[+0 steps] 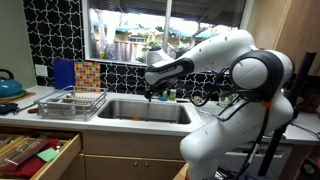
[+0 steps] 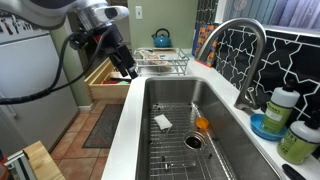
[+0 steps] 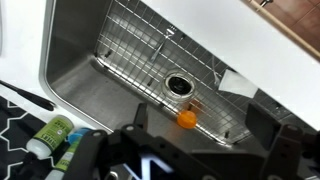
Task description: Swap the places of the green bottles
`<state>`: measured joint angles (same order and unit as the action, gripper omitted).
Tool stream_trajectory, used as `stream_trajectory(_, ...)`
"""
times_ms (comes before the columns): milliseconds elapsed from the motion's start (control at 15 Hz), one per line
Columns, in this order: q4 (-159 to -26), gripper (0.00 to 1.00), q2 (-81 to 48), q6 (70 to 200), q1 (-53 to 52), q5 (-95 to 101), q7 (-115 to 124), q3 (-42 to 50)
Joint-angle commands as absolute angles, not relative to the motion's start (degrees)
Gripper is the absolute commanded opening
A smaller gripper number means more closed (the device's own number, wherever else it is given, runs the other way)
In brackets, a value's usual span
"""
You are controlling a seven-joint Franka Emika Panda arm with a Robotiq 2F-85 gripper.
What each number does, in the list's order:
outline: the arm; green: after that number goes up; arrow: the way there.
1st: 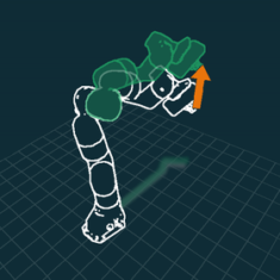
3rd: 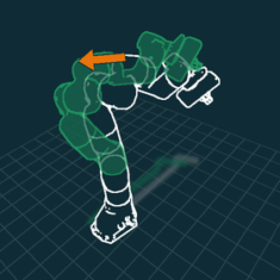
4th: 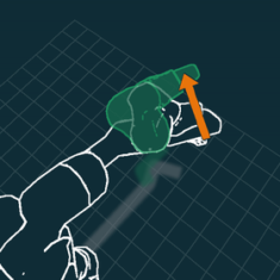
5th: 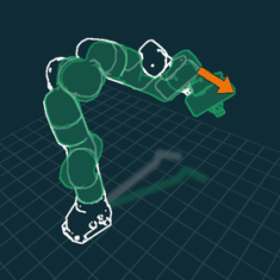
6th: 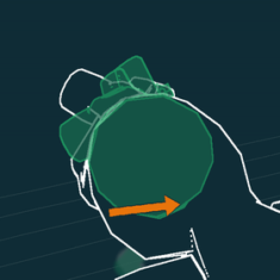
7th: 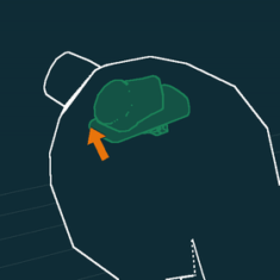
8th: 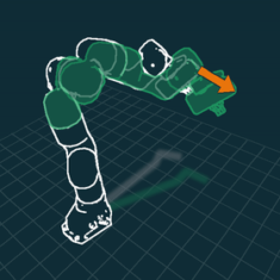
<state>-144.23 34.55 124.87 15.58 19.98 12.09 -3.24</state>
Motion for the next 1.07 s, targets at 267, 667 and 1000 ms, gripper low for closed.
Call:
stream_trajectory(267,-140.99,1.0,29.22,125.57,15.85,22.4,14.43,-1.59)
stream_trajectory(667,-133.33,1.0,18.2,124.62,19.51,26.47,18.0,0.11)
stream_trajectory(1000,-129.78,1.0,13.52,124.99,18.23,25.44,17.09,5.53)
